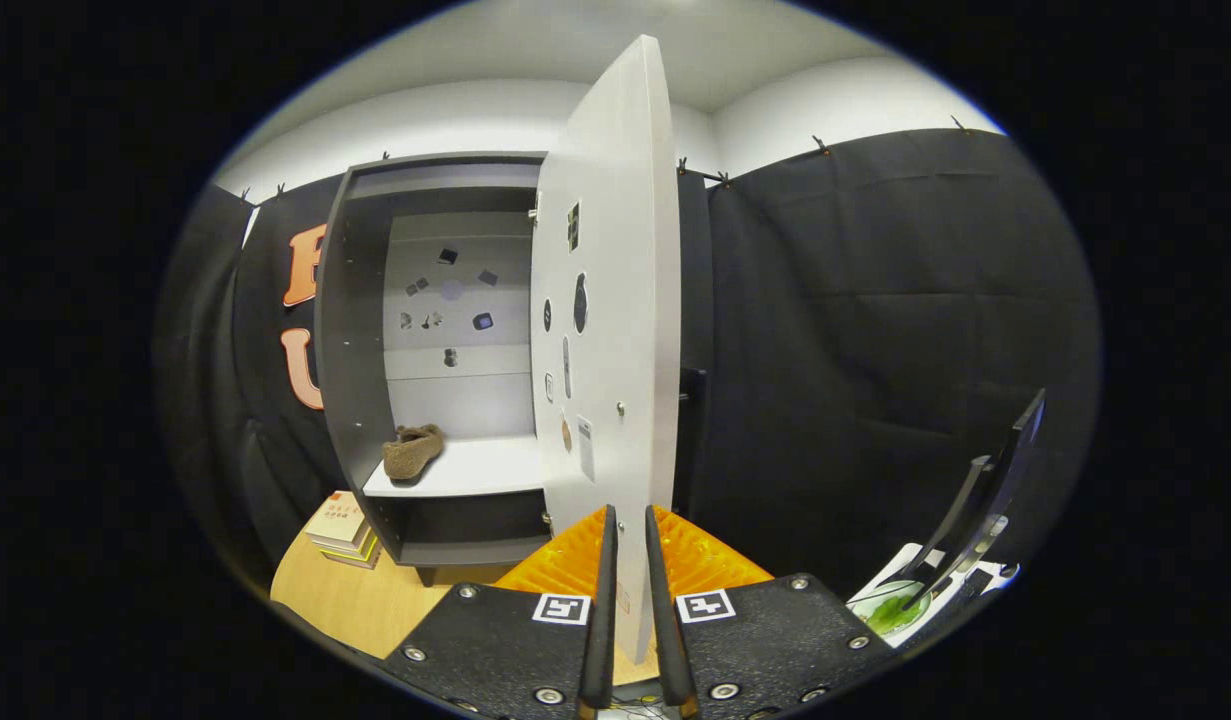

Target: Open the shoe cabinet door, grab the shoes and put them into the shoe cabinet, then close the shoe cabinet door.

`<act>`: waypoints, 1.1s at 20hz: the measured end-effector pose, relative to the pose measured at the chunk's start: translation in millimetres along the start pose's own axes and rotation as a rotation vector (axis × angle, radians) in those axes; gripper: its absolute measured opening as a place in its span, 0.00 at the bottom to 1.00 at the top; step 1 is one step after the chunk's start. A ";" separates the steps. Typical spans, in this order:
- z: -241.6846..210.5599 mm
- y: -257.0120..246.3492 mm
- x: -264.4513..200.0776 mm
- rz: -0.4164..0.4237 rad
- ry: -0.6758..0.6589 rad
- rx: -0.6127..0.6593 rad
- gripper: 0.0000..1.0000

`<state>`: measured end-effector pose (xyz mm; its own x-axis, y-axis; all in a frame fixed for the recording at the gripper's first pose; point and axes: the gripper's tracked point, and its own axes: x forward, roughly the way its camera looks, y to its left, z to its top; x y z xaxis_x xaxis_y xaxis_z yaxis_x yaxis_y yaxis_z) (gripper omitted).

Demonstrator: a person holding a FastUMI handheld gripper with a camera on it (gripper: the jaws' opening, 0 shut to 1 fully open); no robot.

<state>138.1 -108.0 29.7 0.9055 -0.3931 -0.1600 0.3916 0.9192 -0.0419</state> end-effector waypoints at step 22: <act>-180.0 171.0 -16.4 0.308 0.300 0.024 0.18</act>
<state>160.8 60.1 -152.4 0.8943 -0.0728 -0.4415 0.1175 0.9902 0.0749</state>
